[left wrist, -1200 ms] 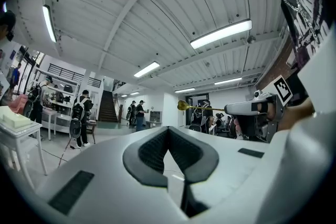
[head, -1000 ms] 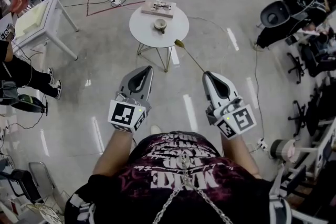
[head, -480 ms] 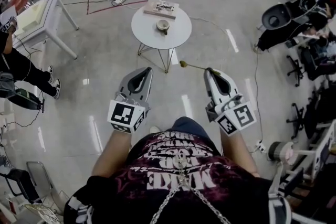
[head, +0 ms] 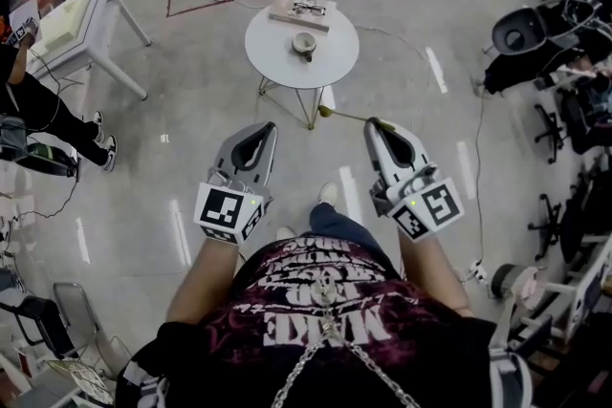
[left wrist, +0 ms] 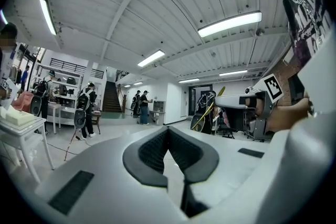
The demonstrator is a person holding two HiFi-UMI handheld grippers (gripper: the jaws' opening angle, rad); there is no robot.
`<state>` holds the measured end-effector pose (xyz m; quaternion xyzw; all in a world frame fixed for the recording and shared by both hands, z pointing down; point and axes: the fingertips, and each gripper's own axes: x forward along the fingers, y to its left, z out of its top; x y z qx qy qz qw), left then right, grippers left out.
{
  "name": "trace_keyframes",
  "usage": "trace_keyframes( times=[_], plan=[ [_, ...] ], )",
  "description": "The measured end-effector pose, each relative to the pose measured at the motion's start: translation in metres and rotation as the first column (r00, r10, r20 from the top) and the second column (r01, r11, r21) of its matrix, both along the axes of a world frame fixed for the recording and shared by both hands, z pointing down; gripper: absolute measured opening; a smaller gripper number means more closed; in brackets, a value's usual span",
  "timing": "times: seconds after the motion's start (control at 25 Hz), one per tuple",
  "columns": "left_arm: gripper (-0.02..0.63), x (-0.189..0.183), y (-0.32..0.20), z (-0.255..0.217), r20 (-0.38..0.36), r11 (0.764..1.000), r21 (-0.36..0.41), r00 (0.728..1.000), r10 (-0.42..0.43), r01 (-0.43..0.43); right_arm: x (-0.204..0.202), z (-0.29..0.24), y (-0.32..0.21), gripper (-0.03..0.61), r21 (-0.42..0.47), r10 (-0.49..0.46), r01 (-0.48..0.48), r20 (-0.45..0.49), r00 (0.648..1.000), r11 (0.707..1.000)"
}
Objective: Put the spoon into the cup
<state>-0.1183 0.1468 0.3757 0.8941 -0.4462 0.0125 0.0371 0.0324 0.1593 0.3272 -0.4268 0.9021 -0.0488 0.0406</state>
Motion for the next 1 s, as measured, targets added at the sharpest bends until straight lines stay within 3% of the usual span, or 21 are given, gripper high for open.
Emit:
trace_keyframes(
  times=[0.48,1.0],
  plan=[
    [0.029,0.049,-0.061,0.025,0.021,0.997,-0.08,1.0,0.007,-0.006,0.053,0.026,-0.073,0.035,-0.059,0.024,-0.022,0.04,0.999,0.998],
    [0.029,0.086,-0.128,0.03,0.015,0.995,-0.098,1.0,-0.013,0.014,0.081,0.037,-0.138,0.035,-0.032,-0.004,0.004,-0.017,1.0,0.999]
  ],
)
